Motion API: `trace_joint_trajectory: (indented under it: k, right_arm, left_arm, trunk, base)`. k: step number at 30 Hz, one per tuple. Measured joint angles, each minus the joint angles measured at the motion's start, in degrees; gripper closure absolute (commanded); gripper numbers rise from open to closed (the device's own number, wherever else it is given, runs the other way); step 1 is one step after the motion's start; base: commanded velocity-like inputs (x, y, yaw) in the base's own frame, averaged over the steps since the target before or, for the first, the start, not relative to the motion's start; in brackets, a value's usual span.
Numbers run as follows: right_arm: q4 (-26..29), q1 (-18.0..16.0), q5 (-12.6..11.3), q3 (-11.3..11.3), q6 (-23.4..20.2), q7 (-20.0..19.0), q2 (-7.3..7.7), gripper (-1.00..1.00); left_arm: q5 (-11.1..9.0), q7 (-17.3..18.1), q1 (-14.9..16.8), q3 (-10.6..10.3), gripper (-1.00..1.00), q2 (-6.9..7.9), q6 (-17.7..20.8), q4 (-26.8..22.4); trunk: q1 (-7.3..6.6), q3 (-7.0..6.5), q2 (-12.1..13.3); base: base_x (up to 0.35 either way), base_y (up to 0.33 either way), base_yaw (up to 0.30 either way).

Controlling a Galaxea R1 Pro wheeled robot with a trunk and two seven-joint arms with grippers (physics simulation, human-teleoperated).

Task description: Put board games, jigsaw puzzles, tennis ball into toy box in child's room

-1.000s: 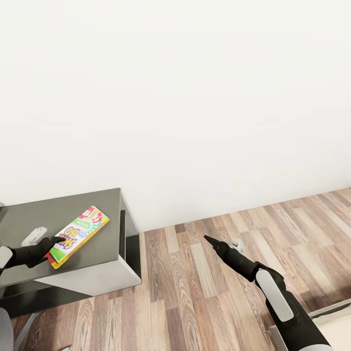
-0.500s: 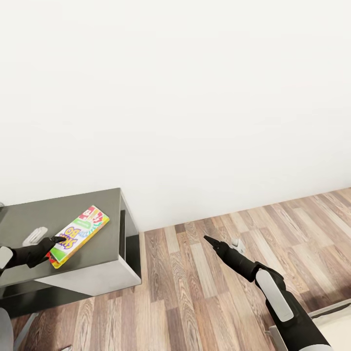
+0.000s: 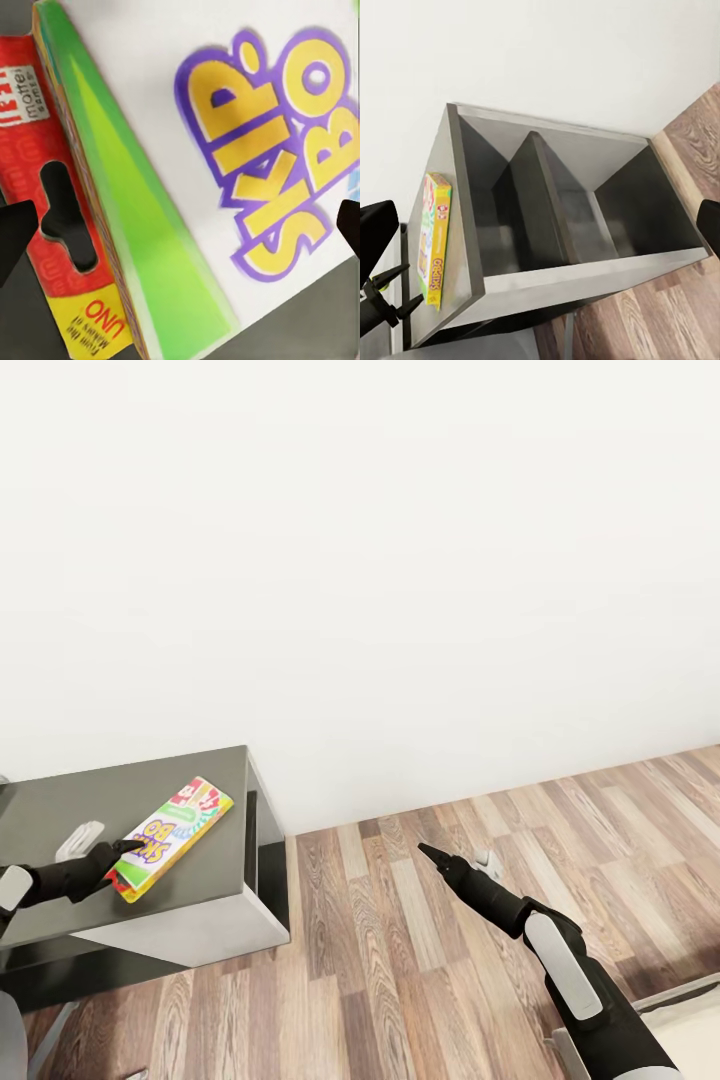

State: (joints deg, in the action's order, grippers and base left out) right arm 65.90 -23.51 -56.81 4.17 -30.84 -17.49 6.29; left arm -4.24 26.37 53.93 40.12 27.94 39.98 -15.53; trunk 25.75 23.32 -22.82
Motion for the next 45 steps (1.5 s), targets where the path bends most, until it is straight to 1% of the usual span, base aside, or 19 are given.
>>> trace_joint_trajectory:
  k: [9,13,17,18,19,21,24,25,27,31,37,45]
  right_arm:
    - [0.0,0.0,0.0,0.0,0.0,0.0,0.00,-1.00]
    - [0.0,0.0,0.0,0.0,0.0,0.0,0.00,-1.00]
    - [0.0,0.0,0.0,0.0,0.0,0.0,0.00,-1.00]
    - [0.0,0.0,0.0,0.0,0.0,0.0,0.00,-1.00]
    - [0.0,0.0,0.0,0.0,0.0,0.0,0.00,-1.00]
    - [0.0,0.0,0.0,0.0,0.0,0.0,0.00,-1.00]
    - [0.0,0.0,0.0,0.0,0.0,0.0,0.00,-1.00]
    - [0.0,0.0,0.0,0.0,0.0,0.0,0.00,-1.00]
    - [0.0,0.0,0.0,0.0,0.0,0.0,0.00,-1.00]
    - [0.0,0.0,0.0,0.0,0.0,0.0,0.00,-1.00]
    - [0.0,0.0,0.0,0.0,0.0,0.0,0.00,-1.00]
    - [0.0,0.0,0.0,0.0,0.0,0.0,0.00,-1.00]
  left_arm:
    - [-0.1,0.2,0.0,0.0,-1.00,-0.05,-0.1,0.0]
    - [-0.1,0.3,0.0,-0.1,-1.00,-0.34,-0.1,-0.1]
    - [0.0,2.4,0.0,-0.1,-1.00,-0.55,-0.2,-0.1]
    - [0.1,3.2,0.0,-0.4,-1.00,-0.57,-0.2,-0.1]
    - [0.4,3.9,-0.1,-1.2,-1.00,-0.59,-0.3,-0.1]
    - [0.8,4.9,-0.1,-3.6,-1.00,-0.59,-0.4,-0.2]
    - [1.0,6.1,-0.2,-6.0,-1.00,-0.59,-0.6,-0.3]
    - [1.0,6.6,-0.2,-6.5,-1.00,-0.60,-0.6,-0.3]
    - [1.0,7.4,-0.2,-7.0,-1.00,-0.60,-0.6,-0.3]
    - [1.0,7.8,-0.2,-7.3,-1.00,-0.59,-0.6,-0.3]
    - [1.0,8.2,-0.2,-7.4,-1.00,-0.58,-0.6,-0.3]
    - [1.0,10.5,-0.3,-7.4,-1.00,-0.53,-0.9,-0.4]
  trunk:
    - [0.00,0.00,0.0]
    - [0.00,0.00,0.0]
    - [0.00,0.00,0.0]
    - [0.00,0.00,0.0]
    - [0.00,0.00,0.0]
    - [0.00,0.00,0.0]
    - [0.00,0.00,0.0]
    - [0.00,0.00,0.0]
    - [0.00,0.00,0.0]
    - [0.00,0.00,0.0]
    - [0.00,0.00,0.0]
    - [0.00,0.00,0.0]
  base:
    - [0.000,0.000,0.000]
    - [0.000,0.000,0.000]
    - [0.000,0.000,0.000]
    - [0.000,0.000,0.000]
    - [0.000,0.000,0.000]
    - [0.000,0.000,0.000]
    - [0.000,0.000,0.000]
    - [0.000,0.000,0.000]
    - [0.000,0.000,0.000]
    - [0.000,0.000,0.000]
    - [0.000,0.000,0.000]
    - [0.000,0.000,0.000]
